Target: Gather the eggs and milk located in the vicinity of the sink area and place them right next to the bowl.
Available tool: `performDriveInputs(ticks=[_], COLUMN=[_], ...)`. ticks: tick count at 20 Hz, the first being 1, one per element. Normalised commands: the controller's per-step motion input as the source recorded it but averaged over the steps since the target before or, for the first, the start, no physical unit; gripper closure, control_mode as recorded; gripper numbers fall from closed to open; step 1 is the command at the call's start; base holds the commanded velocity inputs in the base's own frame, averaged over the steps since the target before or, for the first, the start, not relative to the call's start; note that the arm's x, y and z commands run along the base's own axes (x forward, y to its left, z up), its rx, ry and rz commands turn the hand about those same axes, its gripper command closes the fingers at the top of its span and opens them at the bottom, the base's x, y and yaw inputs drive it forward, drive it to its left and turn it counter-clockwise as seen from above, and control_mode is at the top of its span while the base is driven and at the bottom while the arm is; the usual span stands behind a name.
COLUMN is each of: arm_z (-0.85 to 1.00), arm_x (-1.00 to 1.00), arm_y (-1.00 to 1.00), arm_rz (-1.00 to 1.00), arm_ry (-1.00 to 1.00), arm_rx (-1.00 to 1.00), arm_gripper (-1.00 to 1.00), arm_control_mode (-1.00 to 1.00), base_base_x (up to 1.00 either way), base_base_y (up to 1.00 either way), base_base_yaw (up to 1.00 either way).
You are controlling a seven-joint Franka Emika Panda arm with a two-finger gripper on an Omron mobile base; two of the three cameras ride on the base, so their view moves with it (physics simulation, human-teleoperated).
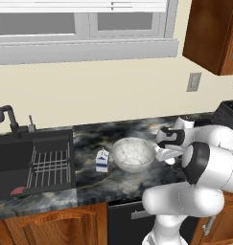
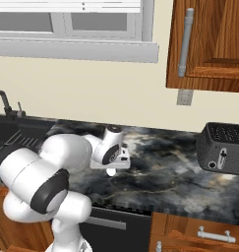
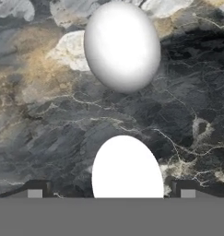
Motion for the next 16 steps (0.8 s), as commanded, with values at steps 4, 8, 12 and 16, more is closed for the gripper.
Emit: performDriveInputs(ticks=[4, 8, 12, 16], arm_z=[0.00, 0.00, 0.00, 0.00], arm_x=[0.04, 0.00, 0.00, 0.00], arm_y=[-0.14, -0.09, 0.00, 0.00], arm_rz=[-0.06, -0.04, 0.00, 0.00], arm_ry=[0.00, 0.00, 0.00, 0.00], arm_rx=[0.01, 0.01, 0.00, 0.02], arm_gripper=[-1.00, 1.00, 1.00, 1.00], arm_control_mode=[-1.00, -1.00, -1.00, -1.00], base_base_x=[0.00, 0.00, 0.00, 0.00], base_base_y=[0.00, 0.00, 0.00, 0.00], base_base_yaw=[0.00, 0.00, 0.00, 0.00])
